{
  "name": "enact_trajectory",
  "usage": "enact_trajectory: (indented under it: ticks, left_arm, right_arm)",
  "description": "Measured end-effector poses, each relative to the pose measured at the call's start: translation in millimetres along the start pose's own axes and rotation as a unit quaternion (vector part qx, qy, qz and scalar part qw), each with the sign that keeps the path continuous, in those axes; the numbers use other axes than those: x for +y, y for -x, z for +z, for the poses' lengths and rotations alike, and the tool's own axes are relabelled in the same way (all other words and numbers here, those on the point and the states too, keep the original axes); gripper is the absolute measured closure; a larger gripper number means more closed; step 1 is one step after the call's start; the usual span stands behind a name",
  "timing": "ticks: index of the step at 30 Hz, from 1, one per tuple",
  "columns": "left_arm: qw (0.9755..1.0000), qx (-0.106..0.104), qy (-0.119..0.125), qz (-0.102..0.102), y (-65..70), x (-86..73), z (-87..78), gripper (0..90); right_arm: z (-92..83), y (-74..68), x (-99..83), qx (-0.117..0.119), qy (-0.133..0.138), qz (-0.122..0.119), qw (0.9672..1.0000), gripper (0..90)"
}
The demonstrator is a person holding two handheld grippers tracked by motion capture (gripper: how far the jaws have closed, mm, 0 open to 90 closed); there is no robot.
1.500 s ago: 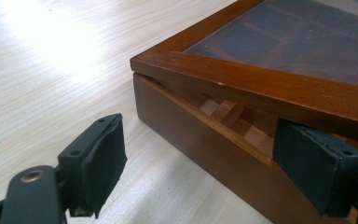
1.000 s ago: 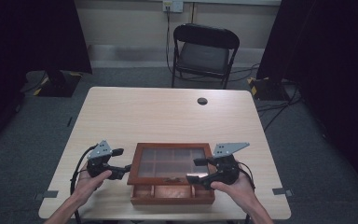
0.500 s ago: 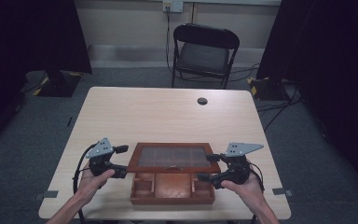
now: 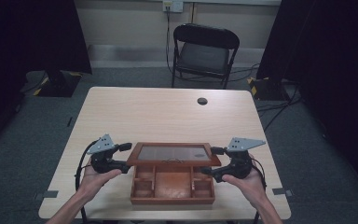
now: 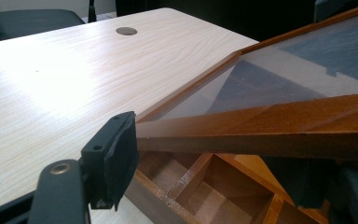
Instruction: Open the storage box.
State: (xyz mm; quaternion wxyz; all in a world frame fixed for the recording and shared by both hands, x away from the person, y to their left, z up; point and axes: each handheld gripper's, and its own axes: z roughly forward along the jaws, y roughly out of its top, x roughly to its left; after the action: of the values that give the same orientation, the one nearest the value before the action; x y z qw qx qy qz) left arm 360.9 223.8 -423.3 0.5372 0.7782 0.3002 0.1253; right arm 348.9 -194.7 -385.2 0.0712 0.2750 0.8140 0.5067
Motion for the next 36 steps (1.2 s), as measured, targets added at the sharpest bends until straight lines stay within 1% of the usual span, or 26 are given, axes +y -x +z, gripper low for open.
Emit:
enact_trajectory:
  ticks: [3,4,6,7,8,9,10,11,12,13,14,15,17,19,21,22,24,26,28,31,35,36]
  left_arm:
    - [1.0,-0.002,0.0,-0.001,-0.2,2.3,0.3,33.3]
    - [1.0,-0.001,0.0,0.003,-0.8,3.8,0.2,34.1]
    - [1.0,-0.008,0.004,0.004,-0.3,6.6,1.3,36.9]
    - [1.0,-0.006,0.004,0.005,0.5,8.0,1.8,37.5]
    - [0.9999,-0.004,0.004,0.011,0.3,9.3,2.2,37.2]
    - [0.9999,-0.006,0.002,0.015,-0.3,10.3,2.5,36.7]
    - [0.9999,-0.009,0.005,0.011,-0.8,11.0,3.4,37.0]
    - [0.9999,-0.009,0.005,0.011,-0.8,11.0,3.4,37.1]
    - [0.9999,-0.009,0.006,0.01,-1.0,11.3,4.0,37.0]
    - [0.9999,-0.008,0.007,0.014,-1.6,11.8,4.6,37.0]
    - [0.9999,-0.01,0.01,0.01,-1.5,12.3,5.7,36.6]
    - [0.9998,-0.009,0.008,0.013,-2.5,13.7,6.6,36.6]
    - [0.9998,-0.008,0.008,0.014,-3.8,17.7,8.7,35.4]
    - [0.9998,-0.008,0.005,0.017,-4.8,21.6,10.3,35.4]
    - [0.9998,-0.008,0.009,0.014,-4.6,23.0,11.8,35.8]
    - [0.9998,-0.008,0.009,0.015,-6.0,23.4,12.5,36.3]
    - [0.9998,-0.014,0.008,0.014,-9.0,24.2,15.5,37.2]
    - [0.9998,-0.016,0.007,0.012,-9.6,24.7,17.2,37.9]
    - [0.9997,-0.019,0.011,0.01,-9.5,26.1,23.6,38.6]
    - [0.9996,-0.021,0.011,0.013,-9.3,27.4,27.3,38.8]
    - [0.9995,-0.026,0.014,0.01,-9.1,31.4,32.2,41.5]
    - [0.9995,-0.027,0.016,0.009,-10.4,32.5,33.8,41.7]
  right_arm:
    - [-0.5,4.9,-0.9,-0.006,0.0,0.005,1.0,15.8]
    - [-0.6,6.2,-1.1,-0.01,0.001,0.005,0.9999,15.9]
    - [-0.7,9.3,-1.8,-0.014,0.007,0.008,0.9998,17.0]
    - [-1.0,11.3,-2.0,-0.014,0.012,0.011,0.9998,18.6]
    - [-1.2,13.3,-2.1,-0.016,0.015,0.012,0.9997,19.2]
    - [-1.3,15.2,-2.2,-0.017,0.018,0.014,0.9996,19.3]
    - [-1.5,18.5,-2.1,-0.02,0.022,0.017,0.9994,21.6]
    - [-1.5,18.5,-2.1,-0.02,0.022,0.017,0.9994,21.6]
    - [-1.2,21.6,-1.6,-0.023,0.023,0.017,0.9993,23.2]
    - [-1.2,21.6,-1.6,-0.023,0.023,0.017,0.9993,23.2]
    - [-0.7,24.4,-0.2,-0.019,0.024,0.022,0.9993,24.3]
    - [-0.7,24.4,-0.2,-0.019,0.024,0.022,0.9993,24.3]
    - [-0.4,26.4,1.9,-0.016,0.028,0.021,0.9992,27.8]
    - [-0.5,28.0,4.4,-0.019,0.033,0.021,0.999,30.0]
    - [-0.7,29.9,7.1,-0.019,0.038,0.021,0.9989,30.6]
    - [-0.7,30.7,8.4,-0.02,0.04,0.021,0.9988,31.0]
    - [1.2,32.1,10.6,-0.019,0.038,0.024,0.9988,30.8]
    - [3.3,32.9,12.0,-0.019,0.036,0.025,0.9988,30.7]
    - [4.8,33.8,13.6,-0.02,0.039,0.028,0.9987,30.6]
    - [6.3,35.1,15.1,-0.018,0.039,0.03,0.9986,30.5]
    - [8.2,37.7,17.4,-0.02,0.045,0.036,0.9981,30.4]
    - [9.2,39.8,18.6,-0.021,0.047,0.039,0.9979,29.1]
